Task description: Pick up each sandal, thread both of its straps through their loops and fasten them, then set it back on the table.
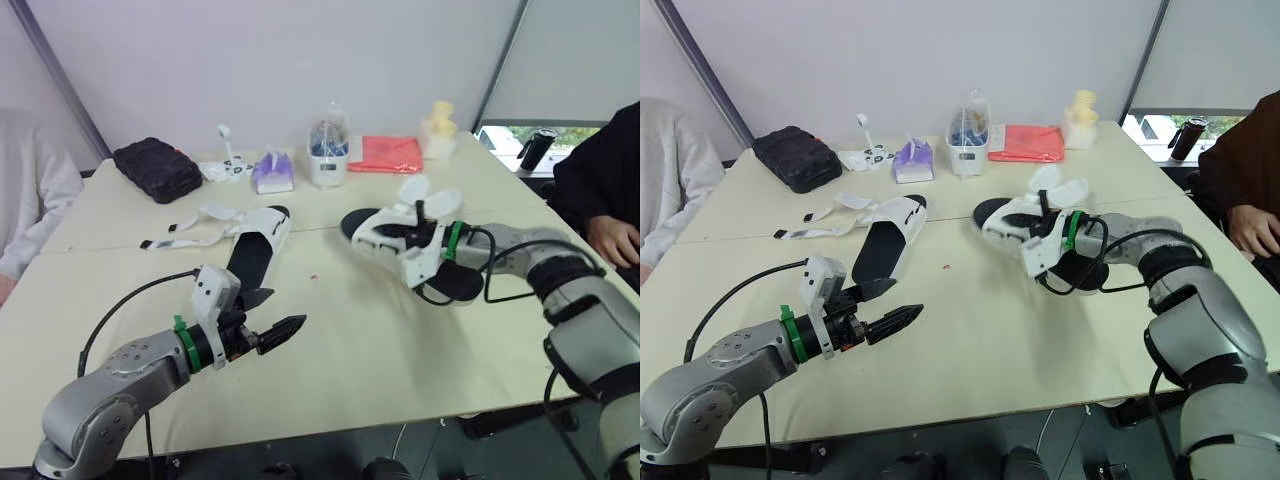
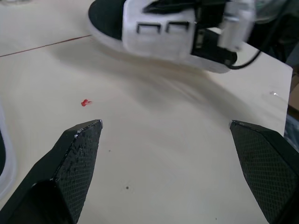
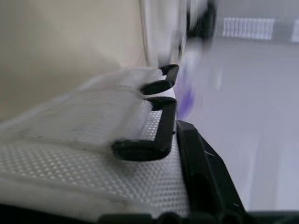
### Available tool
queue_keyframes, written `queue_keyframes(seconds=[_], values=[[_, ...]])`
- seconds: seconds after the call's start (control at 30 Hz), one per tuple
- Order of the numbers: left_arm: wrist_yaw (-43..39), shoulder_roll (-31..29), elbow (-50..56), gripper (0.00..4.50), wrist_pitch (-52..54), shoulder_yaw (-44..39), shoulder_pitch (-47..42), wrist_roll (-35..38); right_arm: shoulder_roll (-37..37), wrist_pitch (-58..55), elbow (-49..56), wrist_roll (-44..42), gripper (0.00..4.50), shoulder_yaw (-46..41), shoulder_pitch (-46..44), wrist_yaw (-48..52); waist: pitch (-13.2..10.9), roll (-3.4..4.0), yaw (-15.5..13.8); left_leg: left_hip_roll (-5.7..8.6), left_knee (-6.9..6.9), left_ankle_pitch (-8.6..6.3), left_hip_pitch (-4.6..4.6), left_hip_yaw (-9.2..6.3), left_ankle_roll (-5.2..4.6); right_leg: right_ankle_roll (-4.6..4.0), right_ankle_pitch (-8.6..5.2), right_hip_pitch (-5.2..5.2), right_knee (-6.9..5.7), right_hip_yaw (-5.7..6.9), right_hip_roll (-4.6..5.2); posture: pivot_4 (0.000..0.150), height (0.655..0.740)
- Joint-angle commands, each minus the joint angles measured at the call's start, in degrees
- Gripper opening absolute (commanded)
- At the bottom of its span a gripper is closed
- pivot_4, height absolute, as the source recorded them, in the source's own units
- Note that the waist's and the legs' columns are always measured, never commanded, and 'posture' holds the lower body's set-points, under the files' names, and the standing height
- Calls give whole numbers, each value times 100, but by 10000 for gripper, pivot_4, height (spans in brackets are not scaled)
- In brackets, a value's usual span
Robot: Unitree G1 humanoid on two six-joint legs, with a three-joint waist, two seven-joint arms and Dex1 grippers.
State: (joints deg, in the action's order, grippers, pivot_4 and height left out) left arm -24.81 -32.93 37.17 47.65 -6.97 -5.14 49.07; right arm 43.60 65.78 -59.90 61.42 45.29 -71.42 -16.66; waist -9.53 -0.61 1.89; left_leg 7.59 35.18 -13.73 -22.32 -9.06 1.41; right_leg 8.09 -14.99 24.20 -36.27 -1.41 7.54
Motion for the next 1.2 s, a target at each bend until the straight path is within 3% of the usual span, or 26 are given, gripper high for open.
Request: queue_keyframes(seconds=[0.03,0.4,0.67,0.8,1.0,1.2], values=[[45,76,108,45000,-149,-17,40,-52,-17,462,136,1106,65,678,-346,-1439,0,-1,17,-1,-4,2,0,0,3,-1,0,5,-3,-2,-2,1500,7400],[308,203,408,45000,-142,-74,389,-39,-619,320,-376,2883,65,2508,-772,-4839,0,0,50,-41,-12,10,0,16,30,-31,18,23,-7,-23,-44,1500,7400],[222,186,214,45000,-142,1,234,-90,-558,782,-176,3029,65,2998,-850,-5691,0,1,50,-55,-13,16,2,17,45,-46,27,28,-8,-25,-64,1500,7400],[92,186,67,45000,-156,182,35,-169,-697,948,-373,2897,13986,2996,-812,-5499,0,1,56,-57,-14,17,3,18,47,-49,29,27,-8,-26,-68,1500,7400],[-645,-66,-699,45000,-672,792,-396,-956,-708,544,-672,2667,44283,2767,-798,-4967,1,1,58,-57,-13,20,7,20,52,-59,36,25,-8,-26,-77,1500,7400],[-1880,-262,-2202,45000,-1838,1680,-1159,-2128,185,726,-322,2077,44283,2203,-605,-4255,1,2,-12,-55,-15,21,11,20,54,-60,37,21,-7,-25,-79,1500,7400]])
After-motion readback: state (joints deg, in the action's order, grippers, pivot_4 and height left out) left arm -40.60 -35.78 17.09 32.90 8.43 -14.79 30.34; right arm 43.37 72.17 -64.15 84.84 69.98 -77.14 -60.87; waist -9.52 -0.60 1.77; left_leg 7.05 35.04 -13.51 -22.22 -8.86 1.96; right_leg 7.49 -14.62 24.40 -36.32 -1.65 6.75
